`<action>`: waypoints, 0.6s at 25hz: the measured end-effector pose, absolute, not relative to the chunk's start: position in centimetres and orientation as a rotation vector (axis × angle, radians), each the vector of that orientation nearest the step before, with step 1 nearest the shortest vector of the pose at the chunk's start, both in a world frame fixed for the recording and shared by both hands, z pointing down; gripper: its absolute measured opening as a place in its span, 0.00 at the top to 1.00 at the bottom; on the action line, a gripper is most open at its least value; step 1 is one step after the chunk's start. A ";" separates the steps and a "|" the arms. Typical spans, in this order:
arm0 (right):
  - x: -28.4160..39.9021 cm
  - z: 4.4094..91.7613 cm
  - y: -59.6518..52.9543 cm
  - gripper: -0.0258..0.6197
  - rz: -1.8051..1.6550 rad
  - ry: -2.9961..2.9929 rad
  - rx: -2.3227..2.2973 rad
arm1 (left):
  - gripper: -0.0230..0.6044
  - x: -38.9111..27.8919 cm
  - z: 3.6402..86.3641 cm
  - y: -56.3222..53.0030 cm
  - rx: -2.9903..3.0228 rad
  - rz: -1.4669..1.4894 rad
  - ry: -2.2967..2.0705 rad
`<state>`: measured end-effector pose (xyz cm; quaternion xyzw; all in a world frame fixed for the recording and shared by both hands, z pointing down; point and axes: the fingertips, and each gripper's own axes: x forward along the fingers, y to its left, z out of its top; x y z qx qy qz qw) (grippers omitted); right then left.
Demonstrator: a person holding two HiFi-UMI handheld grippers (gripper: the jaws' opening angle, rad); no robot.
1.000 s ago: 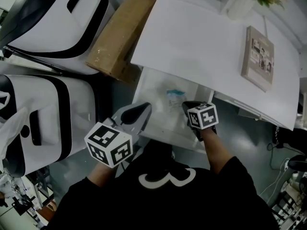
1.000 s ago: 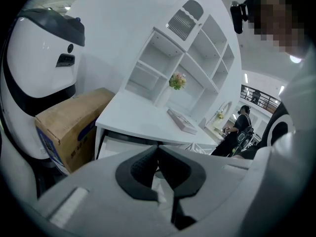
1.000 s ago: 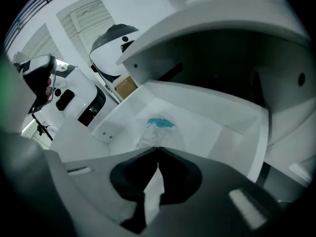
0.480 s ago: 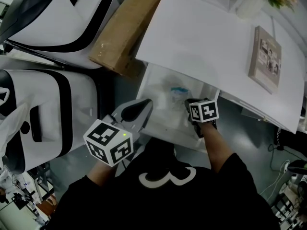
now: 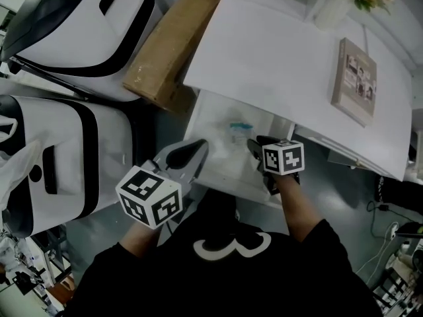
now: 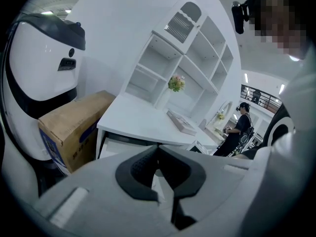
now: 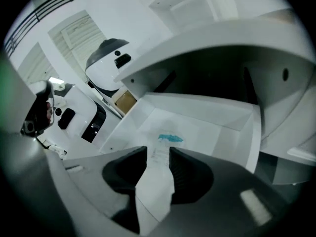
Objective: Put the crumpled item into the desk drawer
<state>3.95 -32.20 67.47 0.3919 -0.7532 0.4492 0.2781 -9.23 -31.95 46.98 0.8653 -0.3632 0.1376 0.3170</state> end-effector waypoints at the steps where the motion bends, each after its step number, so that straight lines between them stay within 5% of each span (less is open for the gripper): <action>1: 4.0 66.2 -32.0 0.73 1.204 -2.056 1.059 | 0.95 -9.0 46.6 -31.6 2.285 0.358 -0.954; 7: 5.2 56.8 -30.2 0.74 1.079 -2.287 1.085 | 0.95 -7.2 43.7 -28.9 2.348 0.328 -0.949; 15: 6.0 43.1 -23.8 0.91 0.728 -2.595 1.109 | 0.95 -5.0 38.6 -22.6 2.442 0.268 -0.944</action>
